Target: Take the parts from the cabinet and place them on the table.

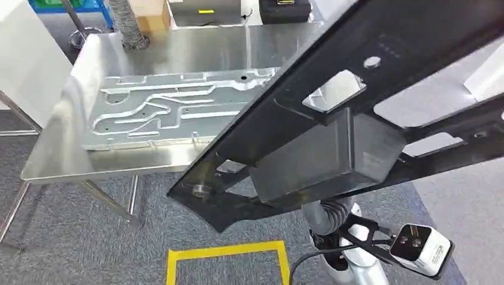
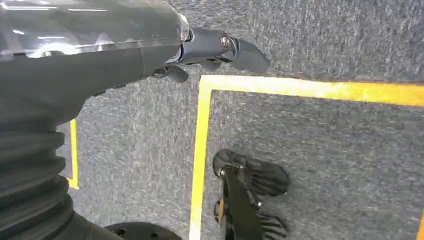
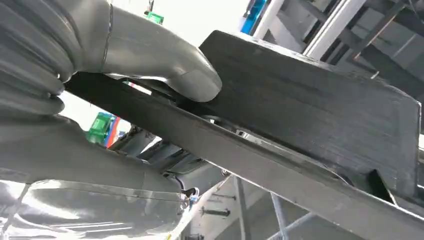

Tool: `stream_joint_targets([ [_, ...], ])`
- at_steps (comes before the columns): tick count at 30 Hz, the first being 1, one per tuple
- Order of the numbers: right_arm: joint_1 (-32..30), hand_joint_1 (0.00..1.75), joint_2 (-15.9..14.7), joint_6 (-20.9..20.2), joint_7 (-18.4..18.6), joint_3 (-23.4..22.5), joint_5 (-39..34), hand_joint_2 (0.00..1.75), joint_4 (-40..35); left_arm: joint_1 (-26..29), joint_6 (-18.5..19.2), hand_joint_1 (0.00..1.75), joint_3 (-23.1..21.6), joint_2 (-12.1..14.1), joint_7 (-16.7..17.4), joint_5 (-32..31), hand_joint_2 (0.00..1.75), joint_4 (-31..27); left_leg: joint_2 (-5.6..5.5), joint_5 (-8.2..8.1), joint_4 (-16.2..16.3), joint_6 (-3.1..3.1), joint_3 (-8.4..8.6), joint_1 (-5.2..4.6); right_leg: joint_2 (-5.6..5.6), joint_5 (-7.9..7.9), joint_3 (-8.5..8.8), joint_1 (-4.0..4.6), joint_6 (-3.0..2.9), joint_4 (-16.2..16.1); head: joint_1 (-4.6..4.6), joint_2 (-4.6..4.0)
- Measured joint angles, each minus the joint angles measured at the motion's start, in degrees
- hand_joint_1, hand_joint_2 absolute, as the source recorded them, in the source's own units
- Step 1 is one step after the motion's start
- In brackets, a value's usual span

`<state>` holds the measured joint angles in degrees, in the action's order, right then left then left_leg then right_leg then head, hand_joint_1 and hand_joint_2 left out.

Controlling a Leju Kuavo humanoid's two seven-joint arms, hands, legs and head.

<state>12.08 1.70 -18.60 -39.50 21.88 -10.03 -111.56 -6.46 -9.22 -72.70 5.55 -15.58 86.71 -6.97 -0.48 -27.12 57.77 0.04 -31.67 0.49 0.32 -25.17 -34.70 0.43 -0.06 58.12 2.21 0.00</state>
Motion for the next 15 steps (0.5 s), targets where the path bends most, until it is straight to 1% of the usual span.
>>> stream_joint_targets([
  [1, 0.01, 1.61, -0.13, -0.04, -0.15, 0.00, -0.02, 1.75, 0.17, -0.08, 0.00, 0.00, 0.00, -0.02, 0.00, 0.00, 1.75, 0.00, 0.04, -0.03, -0.23, -0.36, 0.26, -0.02, 0.05, 0.04, 0.15, -0.05, -0.25, -0.28, 0.00, 0.00],
  [2, -0.01, 1.61, -0.17, -0.04, -0.20, 0.00, -0.04, 1.75, 0.28, -0.17, 0.00, 0.00, 0.00, 0.00, 0.00, 0.00, 1.75, 0.00, 0.05, -0.45, 0.02, -0.65, 0.28, -0.11, -0.02, 0.34, 0.80, -0.87, -0.56, -1.13, 0.00, 0.00],
  [3, 0.10, 1.61, -0.24, -0.07, -0.24, 0.00, -0.09, 1.75, 0.44, -0.21, 0.00, 0.00, 0.00, -0.07, -0.04, 0.00, 1.75, 0.00, 0.14, -1.21, 1.40, -0.87, 0.04, -0.06, -0.05, 0.24, 1.30, -0.75, -0.79, -1.50, 0.00, 0.00],
  [4, 0.20, 1.61, -0.26, -0.07, -0.28, 0.00, -0.11, 1.75, 0.52, -0.23, 0.00, 0.00, 0.00, -0.09, -0.04, 0.00, 1.75, 0.00, 0.12, -3.09, 4.73, -0.99, -1.48, 0.03, -0.20, 0.12, 1.56, -0.72, -1.05, -1.51, 0.00, 0.00],
  [5, 0.20, 1.61, -0.28, -0.07, -0.28, 0.00, -0.13, 1.75, 0.70, -0.21, -0.02, 0.00, 0.00, -0.04, -0.02, 0.00, 1.75, 0.00, 0.14, -5.22, 9.44, -1.22, -3.89, 0.16, -0.23, -0.04, 1.72, -0.67, -1.27, -1.50, 0.00, 0.00],
  [6, 0.20, 1.61, -0.37, -0.07, -0.28, 0.00, -0.15, 1.75, 0.92, -0.08, -0.02, 0.00, 0.00, -0.02, -0.02, 0.00, 1.75, 0.00, 0.13, -7.04, 14.33, -1.45, -6.59, 0.23, -0.26, -0.22, 1.83, -0.63, -1.36, -1.48, 0.00, 0.00],
  [7, 0.20, 1.61, -0.44, -0.09, -0.28, 0.00, -0.17, 1.75, 1.13, 0.03, -0.02, 0.00, 0.00, -0.02, 0.00, 0.00, 1.75, 0.00, 0.14, -7.55, 17.28, -1.61, -8.44, 0.24, -0.26, -0.36, 1.89, -0.63, -1.33, -1.41, 0.00, 0.00],
  [8, 0.21, 1.61, -0.50, -0.11, -0.28, 0.00, -0.17, 1.75, 1.33, 0.08, -0.02, 0.00, 0.00, -0.02, 0.00, 0.00, 1.75, 0.00, 0.14, -6.56, 17.48, -1.72, -9.06, 0.27, -0.21, -0.52, 2.01, -0.64, -1.29, -1.33, 0.00, 0.00],
  [9, 0.21, 1.61, -0.57, -0.13, -0.28, 0.00, -0.20, 1.75, 1.53, 0.06, -0.02, 0.00, 0.00, -0.02, 0.02, 0.00, 1.75, 0.00, 0.16, -4.41, 15.03, -1.73, -8.23, 0.32, -0.17, -0.75, 2.24, -0.65, -1.20, -1.23, 0.00, 0.00],
  [10, 0.27, 1.61, -0.63, -0.17, -0.28, 0.00, -0.26, 1.75, 1.64, 0.03, -0.02, 0.00, 0.00, 0.00, 0.02, 0.00, 1.75, 0.00, 0.17, -1.42, 10.28, -1.66, -6.21, 0.37, -0.15, -1.05, 2.58, -0.66, -1.06, -1.10, 0.00, 0.00],
  [11, 0.42, 1.61, -0.66, -0.20, -0.28, 0.00, -0.26, 1.75, 1.73, 0.02, -0.02, 0.00, 0.00, 0.04, 0.04, 0.00, 1.75, 0.00, 0.20, 1.56, 4.70, -1.54, -3.67, 0.42, -0.14, -1.43, 2.96, -0.66, -0.88, -0.92, 0.00, 0.00],
  [12, 0.64, 1.61, -0.68, -0.22, -0.28, 0.00, -0.31, 1.75, 1.83, 0.01, -0.02, 0.00, 0.00, 0.07, 0.07, 0.00, 1.75, 0.00, 0.25, 2.18, 1.03, -1.28, -1.98, 0.40, -0.16, -1.75, 3.13, -0.63, -0.61, -0.80, 0.00, 0.00],
  [13, 0.89, 1.61, -0.70, -0.22, -0.28, 0.00, -0.50, 1.75, 1.92, -0.09, -0.02, 0.00, 0.00, 0.07, 0.07, 0.00, 1.75, 0.00, 0.19, 1.72, 0.17, -0.94, -1.48, 0.03, 0.00, -1.93, 2.95, -0.23, -0.29, -0.41, 0.00, 0.00],
  [14, 0.98, 1.61, -0.72, -0.22, -0.28, 0.00, -0.61, 1.75, 1.99, -0.14, 0.00, 0.00, 0.00, 0.07, 0.11, 0.00, 1.75, 0.00, 0.13, 1.74, 0.43, -0.57, -1.71, 0.06, -0.02, -1.83, 2.86, -0.26, -0.08, -0.57, 0.00, 0.00],
  [15, 0.99, 1.61, -0.72, -0.22, -0.28, 0.00, -0.66, 1.75, 2.01, -0.05, 0.04, 0.00, 0.00, 0.07, 0.15, 0.00, 1.75, 0.00, 0.09, 1.68, 0.47, -0.33, -1.78, 0.04, -0.01, -1.89, 2.88, -0.26, 0.16, -0.65, 0.00, 0.00],
])
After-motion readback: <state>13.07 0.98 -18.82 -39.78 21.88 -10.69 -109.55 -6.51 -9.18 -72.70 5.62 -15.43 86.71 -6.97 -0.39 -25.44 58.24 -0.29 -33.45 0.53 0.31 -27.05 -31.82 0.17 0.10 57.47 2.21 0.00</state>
